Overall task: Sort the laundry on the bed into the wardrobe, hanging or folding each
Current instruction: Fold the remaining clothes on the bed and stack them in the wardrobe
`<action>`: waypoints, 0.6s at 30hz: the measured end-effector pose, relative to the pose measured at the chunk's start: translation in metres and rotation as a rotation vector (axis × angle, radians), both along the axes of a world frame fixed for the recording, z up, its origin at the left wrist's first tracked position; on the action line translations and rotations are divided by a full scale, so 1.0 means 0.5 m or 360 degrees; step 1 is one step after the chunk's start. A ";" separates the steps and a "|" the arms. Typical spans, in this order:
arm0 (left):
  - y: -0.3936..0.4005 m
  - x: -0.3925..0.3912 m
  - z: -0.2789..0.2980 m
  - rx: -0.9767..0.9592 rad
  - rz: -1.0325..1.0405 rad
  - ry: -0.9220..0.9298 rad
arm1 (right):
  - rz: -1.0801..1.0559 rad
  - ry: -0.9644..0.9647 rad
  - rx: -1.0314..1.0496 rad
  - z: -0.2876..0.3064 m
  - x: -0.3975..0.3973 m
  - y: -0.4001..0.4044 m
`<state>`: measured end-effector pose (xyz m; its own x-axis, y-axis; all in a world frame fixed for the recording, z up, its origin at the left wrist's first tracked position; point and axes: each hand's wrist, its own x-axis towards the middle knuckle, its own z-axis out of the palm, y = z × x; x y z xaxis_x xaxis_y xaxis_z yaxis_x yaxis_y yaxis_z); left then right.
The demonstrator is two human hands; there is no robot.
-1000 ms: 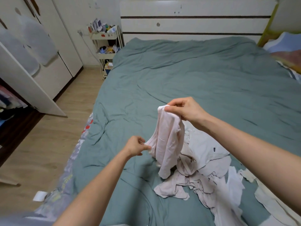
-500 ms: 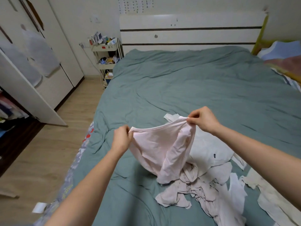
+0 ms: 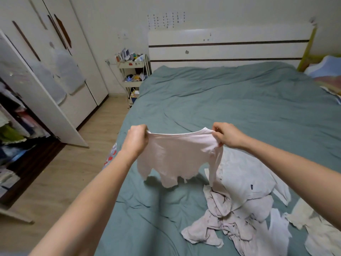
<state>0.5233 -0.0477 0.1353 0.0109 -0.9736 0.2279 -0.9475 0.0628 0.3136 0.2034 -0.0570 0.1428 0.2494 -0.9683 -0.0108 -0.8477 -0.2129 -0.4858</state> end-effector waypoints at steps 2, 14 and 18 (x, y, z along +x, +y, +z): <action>0.007 0.009 0.007 0.0075 -0.0106 0.0021 | 0.0071 0.0130 0.0018 0.004 -0.001 -0.003; 0.030 0.014 0.011 0.0129 0.0125 0.0169 | -0.0140 -0.0170 -0.0393 -0.008 0.012 -0.008; 0.031 0.013 0.003 0.0151 0.0102 0.0280 | -0.0121 0.0221 -0.0417 -0.011 0.009 -0.011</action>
<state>0.5297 -0.0319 0.1368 0.1053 -0.9866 0.1244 -0.8787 -0.0337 0.4762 0.2080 -0.0624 0.1375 0.1898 -0.9585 0.2128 -0.9204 -0.2491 -0.3012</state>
